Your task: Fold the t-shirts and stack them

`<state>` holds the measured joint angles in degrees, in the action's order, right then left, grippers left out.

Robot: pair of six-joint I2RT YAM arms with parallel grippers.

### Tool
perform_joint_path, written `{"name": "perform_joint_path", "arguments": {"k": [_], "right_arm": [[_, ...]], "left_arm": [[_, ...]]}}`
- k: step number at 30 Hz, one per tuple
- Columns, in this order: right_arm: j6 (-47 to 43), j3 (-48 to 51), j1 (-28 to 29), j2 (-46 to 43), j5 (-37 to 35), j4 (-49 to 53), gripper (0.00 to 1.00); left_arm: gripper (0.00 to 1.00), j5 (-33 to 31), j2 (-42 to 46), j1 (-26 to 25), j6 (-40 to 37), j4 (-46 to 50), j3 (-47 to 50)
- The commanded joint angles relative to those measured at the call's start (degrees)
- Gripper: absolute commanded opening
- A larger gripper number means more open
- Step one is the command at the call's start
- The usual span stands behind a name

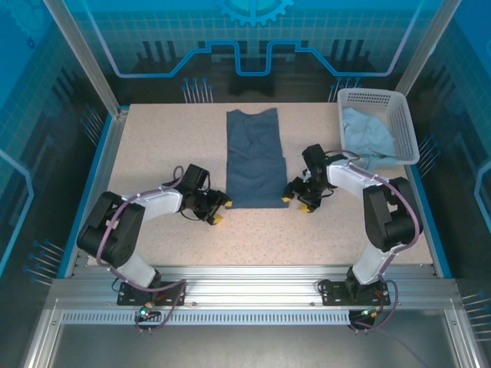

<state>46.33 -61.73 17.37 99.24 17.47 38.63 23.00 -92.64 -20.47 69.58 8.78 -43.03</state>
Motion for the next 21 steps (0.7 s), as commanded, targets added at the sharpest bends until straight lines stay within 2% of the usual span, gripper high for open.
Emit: {"name": "perform_joint_path", "arguments": {"k": [1,4,9,13,17,21], "right_arm": [[2.9,0.7,0.5,1.7,3.5,-4.7,0.60],[3.8,1.2,0.6,2.5,4.2,-5.3,0.59],[4.5,0.8,1.3,4.3,4.2,-6.3,0.57],[5.5,-0.9,2.1,7.5,4.7,-7.2,0.49],[6.2,-3.9,3.0,10.2,2.9,-5.8,0.30],[5.4,-6.7,3.3,10.6,0.4,-5.4,0.14]], "left_arm": [[0.55,0.7,-2.7,0.0,2.7,-5.7,-1.8],[0.51,0.5,-4.7,0.1,3.5,-10.1,-1.9],[0.33,1.2,-8.1,0.1,5.3,-16.0,-2.1],[0.21,1.4,-10.3,0.1,5.9,-18.3,-3.5],[0.00,0.6,-10.5,0.2,5.7,-18.7,-4.2],[0.00,-0.2,-8.7,0.2,4.0,-15.3,-4.3]]}}
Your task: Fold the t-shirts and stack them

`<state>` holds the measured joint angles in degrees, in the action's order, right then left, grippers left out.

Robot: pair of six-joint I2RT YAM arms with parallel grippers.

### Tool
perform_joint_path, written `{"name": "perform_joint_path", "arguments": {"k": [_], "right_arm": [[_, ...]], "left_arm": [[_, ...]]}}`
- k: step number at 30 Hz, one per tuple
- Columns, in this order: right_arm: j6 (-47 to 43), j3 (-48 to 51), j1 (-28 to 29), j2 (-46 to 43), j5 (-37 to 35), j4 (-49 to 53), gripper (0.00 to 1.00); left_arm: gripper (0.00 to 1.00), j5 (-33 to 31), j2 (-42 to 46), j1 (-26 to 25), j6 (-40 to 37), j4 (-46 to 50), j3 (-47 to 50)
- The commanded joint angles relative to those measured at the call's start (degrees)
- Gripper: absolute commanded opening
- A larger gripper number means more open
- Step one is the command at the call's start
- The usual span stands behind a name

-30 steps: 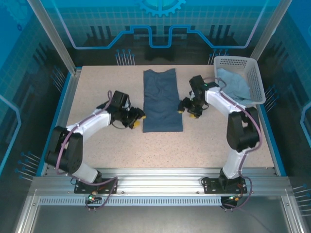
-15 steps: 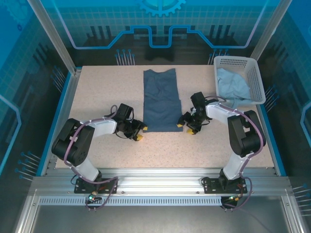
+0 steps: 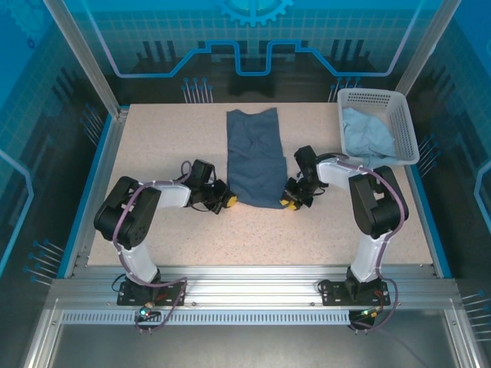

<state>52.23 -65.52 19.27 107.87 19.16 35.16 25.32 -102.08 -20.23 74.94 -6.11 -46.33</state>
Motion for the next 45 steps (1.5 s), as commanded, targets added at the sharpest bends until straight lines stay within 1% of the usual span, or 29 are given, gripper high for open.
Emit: {"name": "perform_joint_path", "arguments": {"k": [1,3,4,10,16,20,25,27,29,31,33,36,38,40,45], "right_arm": [[-1.0,-3.9,1.5,1.8,-2.3,-0.9,0.10],[-2.2,-5.5,1.8,0.9,-4.9,1.4,0.02],[-2.4,-5.7,1.9,0.3,-5.5,2.1,0.01],[-3.3,-2.1,3.6,-4.8,-6.3,5.9,0.00],[-4.1,4.6,8.5,-10.7,-3.0,10.7,0.00],[-4.2,8.8,13.0,-15.3,-0.7,13.5,0.00],[-2.5,12.6,16.3,-21.6,2.5,17.4,0.00],[-1.7,13.0,17.1,-24.6,4.0,19.0,0.00],[-1.1,12.2,17.3,-27.1,5.0,20.7,0.00],[-0.7,10.0,17.2,-29.3,4.6,22.6,0.00],[-0.6,6.0,16.6,-30.2,3.3,25.0,0.00],[-0.6,-0.7,14.5,-29.3,1.9,27.2,0.00],[-0.7,-5.5,13.1,-27.8,0.9,28.0,0.00],[-0.9,-10.2,11.5,-25.7,0.3,28.3,0.00],[-1.2,-20.8,7.0,-17.7,1.0,27.7,0.00]], "left_arm": [[0.00,-2.7,1.5,-0.1,-1.8,1.0,-1.0],[0.00,-2.9,3.9,-0.1,-2.9,3.7,-0.4],[0.00,-2.8,4.8,-0.2,-3.3,5.0,-0.1],[0.00,-0.6,11.2,-0.7,-6.7,13.0,3.7],[0.00,2.1,19.1,-3.8,-10.5,22.1,9.2],[0.00,4.6,27.0,-6.1,-10.9,26.9,14.1],[0.00,6.8,37.9,-9.2,-10.9,35.1,17.4],[0.00,7.7,42.9,-10.4,-10.3,36.2,18.1],[0.00,6.8,48.9,-11.2,-9.3,35.4,18.0],[0.00,4.4,55.3,-11.2,-7.1,33.9,17.6],[0.00,1.3,59.4,-11.2,-4.2,31.8,17.0],[0.00,-3.2,59.9,-11.1,-2.8,28.8,13.7],[0.00,-5.7,57.7,-10.3,-3.4,27.2,10.1],[0.00,-5.6,53.8,-8.5,-3.4,24.8,6.6],[0.00,-5.2,43.6,-2.9,-5.2,24.2,-2.3]]}}
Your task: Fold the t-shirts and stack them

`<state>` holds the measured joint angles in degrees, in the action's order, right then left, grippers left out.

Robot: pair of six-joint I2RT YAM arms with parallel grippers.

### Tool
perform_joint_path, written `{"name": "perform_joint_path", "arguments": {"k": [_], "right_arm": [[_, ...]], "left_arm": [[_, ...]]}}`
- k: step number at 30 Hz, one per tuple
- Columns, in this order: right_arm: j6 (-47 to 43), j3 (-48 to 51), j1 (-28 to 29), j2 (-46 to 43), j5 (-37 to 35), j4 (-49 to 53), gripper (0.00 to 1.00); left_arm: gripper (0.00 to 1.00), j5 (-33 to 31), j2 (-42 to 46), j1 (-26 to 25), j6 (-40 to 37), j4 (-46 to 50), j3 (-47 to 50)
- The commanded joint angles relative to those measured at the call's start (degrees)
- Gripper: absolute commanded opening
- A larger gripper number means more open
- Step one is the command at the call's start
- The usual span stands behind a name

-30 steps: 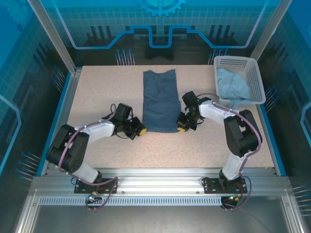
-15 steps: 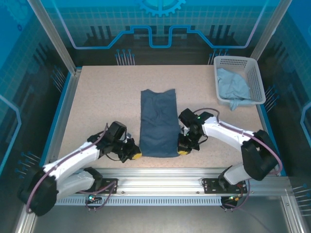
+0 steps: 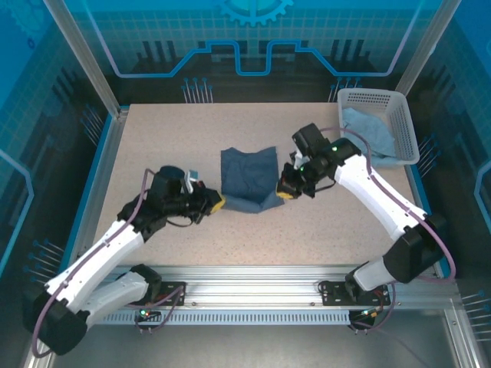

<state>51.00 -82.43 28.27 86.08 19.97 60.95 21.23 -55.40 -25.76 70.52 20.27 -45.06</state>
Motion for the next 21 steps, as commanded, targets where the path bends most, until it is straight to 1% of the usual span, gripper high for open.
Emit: {"name": "perform_joint_path", "arguments": {"k": [1,5,9,12,14,15,17,18,19,20,21], "right_arm": [[0.2,-6.1,-2.9,6.0,0.1,1.7,0.00],[-0.4,-14.9,-5.7,14.8,-0.1,1.8,0.00],[-0.3,-24.1,-8.0,24.3,0.5,2.0,0.00],[0.6,-30.9,-9.9,31.5,0.7,1.9,0.00],[1.4,-35.9,-10.9,37.1,0.8,1.3,0.00],[1.6,-38.7,-11.4,40.4,0.9,0.4,0.00],[1.2,-45.8,-12.2,46.6,1.5,-1.1,0.00],[0.9,-50.1,-12.7,51.7,3.2,-2.7,0.11],[0.0,-55.3,-13.0,55.8,4.4,-2.9,0.28],[-0.5,-61.4,-13.3,59.4,3.1,0.5,0.38],[-1.3,-67.6,-13.8,62.8,1.8,3.6,0.44]], "left_arm": [[0.00,-0.8,-5.0,4.0,-1.0,-2.3,-4.8],[0.00,1.3,-13.5,8.9,-0.6,-5.9,-9.3],[0.00,4.3,-24.1,11.7,-0.2,-10.6,-15.3],[0.00,5.8,-33.1,13.6,-1.2,-11.2,-21.4],[0.00,6.9,-39.9,15.0,-0.9,-13.6,-25.0],[0.00,7.2,-43.5,15.6,-1.2,-14.6,-27.3],[0.00,7.8,-50.8,16.6,-2.3,-13.8,-33.2],[0.00,8.2,-53.9,17.1,-2.5,-14.0,-35.8],[0.00,8.6,-57.1,17.3,-2.5,-14.1,-38.1],[0.13,9.3,-59.5,17.5,-2.7,-13.7,-40.5],[0.30,10.2,-62.0,17.7,-3.4,-13.0,-43.0]]}}
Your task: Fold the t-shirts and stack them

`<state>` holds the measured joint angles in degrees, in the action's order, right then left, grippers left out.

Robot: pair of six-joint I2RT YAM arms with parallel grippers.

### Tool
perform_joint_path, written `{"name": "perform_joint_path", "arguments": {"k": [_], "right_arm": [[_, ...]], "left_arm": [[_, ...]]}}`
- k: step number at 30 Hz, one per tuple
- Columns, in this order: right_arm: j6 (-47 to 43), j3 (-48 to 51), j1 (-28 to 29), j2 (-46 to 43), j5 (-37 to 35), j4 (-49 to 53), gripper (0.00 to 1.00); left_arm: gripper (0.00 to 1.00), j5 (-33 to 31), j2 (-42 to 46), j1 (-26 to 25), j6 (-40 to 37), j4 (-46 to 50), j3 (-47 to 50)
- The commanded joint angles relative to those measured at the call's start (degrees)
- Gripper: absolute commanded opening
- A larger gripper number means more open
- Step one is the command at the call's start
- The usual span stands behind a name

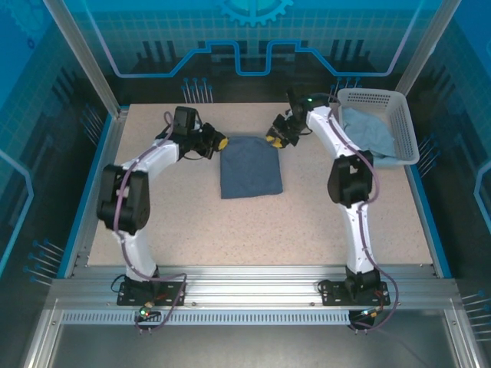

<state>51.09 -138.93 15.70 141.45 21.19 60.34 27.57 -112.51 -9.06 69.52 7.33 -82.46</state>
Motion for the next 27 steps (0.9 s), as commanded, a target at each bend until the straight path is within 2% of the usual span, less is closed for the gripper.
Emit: {"name": "perform_joint_path", "arguments": {"k": [1,3,4,5,8,10,12,15,17,22,27], "right_arm": [[-2.0,-15.1,-1.6,9.1,-0.1,5.5,0.49],[-3.9,-16.4,-2.1,8.3,-0.3,4.5,0.60],[-5.3,-14.4,-2.1,6.5,-0.6,3.6,0.69],[-6.8,-10.8,-2.1,3.5,-1.3,2.4,0.74],[-10.4,4.7,-2.2,-7.5,-4.8,-1.9,0.75],[-10.1,16.5,-2.4,-15.0,-5.4,-6.2,0.70],[-9.4,27.7,-2.3,-21.2,-5.7,-10.8,0.60],[-8.6,38.9,-1.8,-28.3,-6.4,-15.3,0.39],[-7.9,44.8,-1.7,-32.4,-6.4,-18.1,0.32],[-6.9,53.2,-1.5,-39.5,-5.8,-20.2,0.28],[-7.0,57.5,-1.4,-44.2,-4.0,-19.7,0.27]], "left_arm": [[0.33,3.2,-5.8,1.2,-4.0,1.7,-7.4],[0.35,-0.2,-4.7,1.3,-8.0,7.3,-9.3],[0.36,-1.4,-3.2,1.2,-8.7,8.4,-8.7],[0.38,-3.2,-0.8,0.8,-9.0,9.8,-7.3],[0.37,-7.8,8.2,-2.1,-6.8,10.1,1.3],[0.35,-9.2,12.4,-5.6,-2.6,9.1,6.9],[0.35,-11.0,15.1,-10.9,3.2,5.5,11.6],[0.33,-14.9,14.2,-18.0,11.1,2.3,13.3],[0.32,-17.6,11.7,-20.7,14.3,1.3,12.0],[0.32,-23.4,2.6,-21.7,18.1,0.0,6.0],[0.34,-27.3,-4.5,-20.2,22.0,-3.8,4.0]]}}
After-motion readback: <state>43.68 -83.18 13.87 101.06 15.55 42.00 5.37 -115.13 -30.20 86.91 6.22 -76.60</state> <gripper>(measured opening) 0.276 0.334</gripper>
